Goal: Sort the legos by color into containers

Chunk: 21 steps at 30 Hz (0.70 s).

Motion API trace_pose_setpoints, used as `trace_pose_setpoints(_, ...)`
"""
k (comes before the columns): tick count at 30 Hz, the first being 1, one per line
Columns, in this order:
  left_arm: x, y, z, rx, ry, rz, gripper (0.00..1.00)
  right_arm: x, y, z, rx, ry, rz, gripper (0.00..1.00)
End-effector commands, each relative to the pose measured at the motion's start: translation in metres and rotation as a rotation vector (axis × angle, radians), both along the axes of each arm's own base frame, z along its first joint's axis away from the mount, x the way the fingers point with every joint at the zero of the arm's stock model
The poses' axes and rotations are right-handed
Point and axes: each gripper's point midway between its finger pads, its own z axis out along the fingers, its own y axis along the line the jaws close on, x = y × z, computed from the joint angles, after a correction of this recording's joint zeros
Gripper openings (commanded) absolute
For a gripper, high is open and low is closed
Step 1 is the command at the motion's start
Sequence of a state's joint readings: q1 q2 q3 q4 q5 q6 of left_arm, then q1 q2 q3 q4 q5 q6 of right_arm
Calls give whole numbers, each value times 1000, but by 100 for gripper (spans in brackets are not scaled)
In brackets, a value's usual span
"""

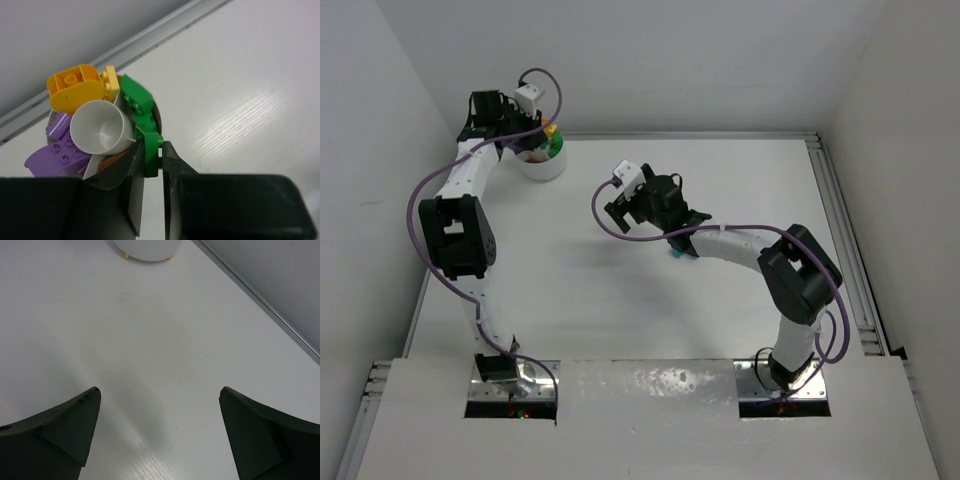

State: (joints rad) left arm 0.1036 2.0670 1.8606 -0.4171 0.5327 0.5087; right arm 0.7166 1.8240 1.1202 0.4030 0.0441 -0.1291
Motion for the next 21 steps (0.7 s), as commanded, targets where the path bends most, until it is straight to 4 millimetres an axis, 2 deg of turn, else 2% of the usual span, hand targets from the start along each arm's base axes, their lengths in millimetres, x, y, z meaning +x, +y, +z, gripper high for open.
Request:
trace_pose_setpoints(1,4,-23,62,-208,-95,44,0,1,3,36,83,-62,3,99)
trace_pose_setpoints(4,13,-19,50,-178,-96,92,0,0,1,34,76,-62,1,99)
trace_pose_setpoints(8,24,-11,45,-151,-118,161,0,-2,-2,34,70,-66,-3,99)
trace_pose_setpoints(14,34,-22,36,-141,-141,154,0,0,-1,35,67,-70,0,99)
trace_pose_setpoints(20,47,-19,30,-149,-152,203,0,0,0,37,63,-73,3,99)
trace_pose_setpoints(21,49,-14,24,-141,-146,237,0,0,-1,38,62,-74,2,99)
